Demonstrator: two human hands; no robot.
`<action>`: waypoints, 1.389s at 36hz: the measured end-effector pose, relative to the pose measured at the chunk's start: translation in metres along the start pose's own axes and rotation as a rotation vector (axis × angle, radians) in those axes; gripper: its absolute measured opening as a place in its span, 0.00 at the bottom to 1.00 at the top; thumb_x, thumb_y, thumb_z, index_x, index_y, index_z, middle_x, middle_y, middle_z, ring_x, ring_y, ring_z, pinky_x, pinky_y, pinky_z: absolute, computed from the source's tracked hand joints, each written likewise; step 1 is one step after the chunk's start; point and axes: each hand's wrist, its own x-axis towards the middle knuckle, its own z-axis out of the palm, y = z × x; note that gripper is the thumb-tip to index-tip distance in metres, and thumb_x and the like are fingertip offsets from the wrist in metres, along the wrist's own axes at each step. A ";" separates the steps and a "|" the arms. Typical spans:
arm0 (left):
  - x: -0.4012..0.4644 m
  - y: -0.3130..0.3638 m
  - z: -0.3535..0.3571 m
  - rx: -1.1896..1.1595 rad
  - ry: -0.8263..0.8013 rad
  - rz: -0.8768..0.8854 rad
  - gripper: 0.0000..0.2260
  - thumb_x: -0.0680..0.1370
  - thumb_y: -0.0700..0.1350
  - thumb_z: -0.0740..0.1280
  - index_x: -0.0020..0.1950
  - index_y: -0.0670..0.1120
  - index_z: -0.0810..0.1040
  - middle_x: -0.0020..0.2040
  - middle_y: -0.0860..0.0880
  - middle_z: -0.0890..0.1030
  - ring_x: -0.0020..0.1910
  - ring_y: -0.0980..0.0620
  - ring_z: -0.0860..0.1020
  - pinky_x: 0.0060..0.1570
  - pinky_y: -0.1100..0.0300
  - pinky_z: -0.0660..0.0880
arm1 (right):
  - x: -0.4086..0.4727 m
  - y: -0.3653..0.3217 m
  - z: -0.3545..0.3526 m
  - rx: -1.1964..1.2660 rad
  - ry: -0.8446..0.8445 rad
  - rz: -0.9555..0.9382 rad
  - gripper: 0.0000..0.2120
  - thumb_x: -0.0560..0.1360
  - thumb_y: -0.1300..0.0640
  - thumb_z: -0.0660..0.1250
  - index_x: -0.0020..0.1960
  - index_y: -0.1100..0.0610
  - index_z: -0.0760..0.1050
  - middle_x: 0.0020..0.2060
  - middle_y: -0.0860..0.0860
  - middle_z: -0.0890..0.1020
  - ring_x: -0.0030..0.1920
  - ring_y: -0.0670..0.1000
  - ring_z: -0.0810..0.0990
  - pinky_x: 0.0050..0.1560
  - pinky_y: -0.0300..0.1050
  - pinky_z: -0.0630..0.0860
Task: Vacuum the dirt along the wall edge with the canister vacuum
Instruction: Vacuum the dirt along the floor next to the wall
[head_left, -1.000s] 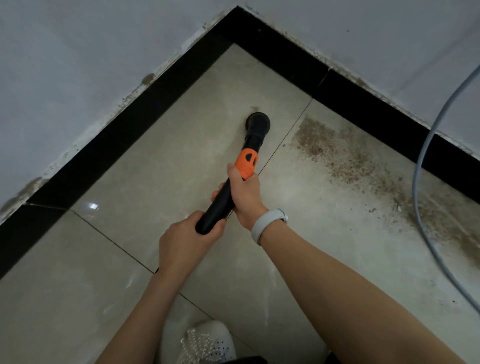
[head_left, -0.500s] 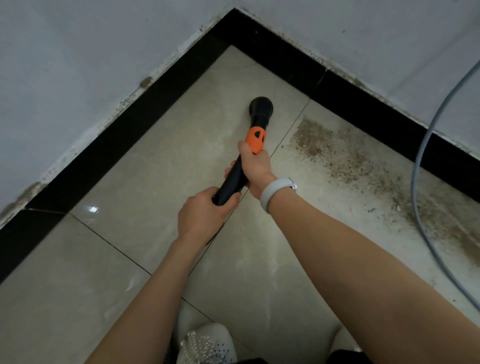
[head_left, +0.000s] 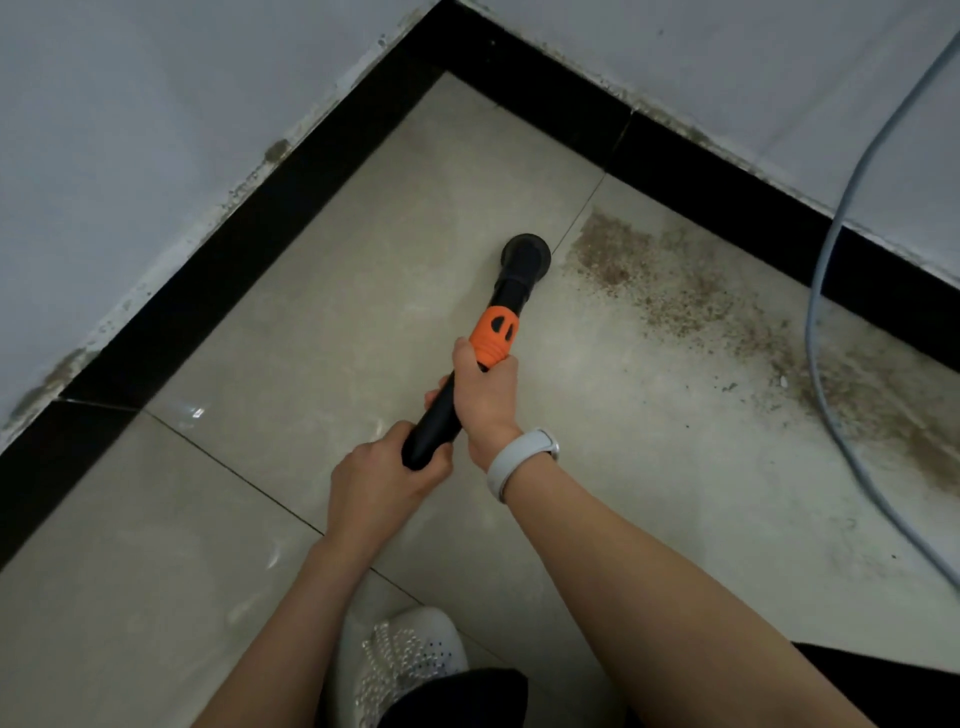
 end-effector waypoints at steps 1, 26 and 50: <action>-0.001 0.001 0.002 0.003 -0.010 0.009 0.13 0.74 0.55 0.68 0.38 0.48 0.71 0.30 0.48 0.77 0.32 0.45 0.76 0.34 0.55 0.71 | -0.002 0.001 -0.004 0.006 0.014 -0.006 0.11 0.79 0.54 0.65 0.46 0.54 0.62 0.32 0.55 0.73 0.24 0.50 0.74 0.26 0.42 0.77; -0.010 -0.021 -0.012 -0.049 -0.076 -0.012 0.19 0.69 0.65 0.63 0.35 0.49 0.72 0.29 0.47 0.78 0.32 0.46 0.77 0.33 0.52 0.73 | -0.008 -0.008 -0.012 0.137 -0.192 0.169 0.08 0.78 0.58 0.66 0.44 0.57 0.68 0.34 0.56 0.73 0.34 0.57 0.76 0.38 0.49 0.80; -0.036 -0.057 -0.020 -0.060 -0.037 -0.051 0.21 0.64 0.70 0.62 0.31 0.52 0.71 0.24 0.52 0.75 0.27 0.52 0.75 0.29 0.57 0.68 | -0.034 0.027 0.001 0.092 -0.155 0.113 0.09 0.77 0.61 0.63 0.39 0.56 0.67 0.31 0.55 0.72 0.32 0.56 0.75 0.30 0.44 0.78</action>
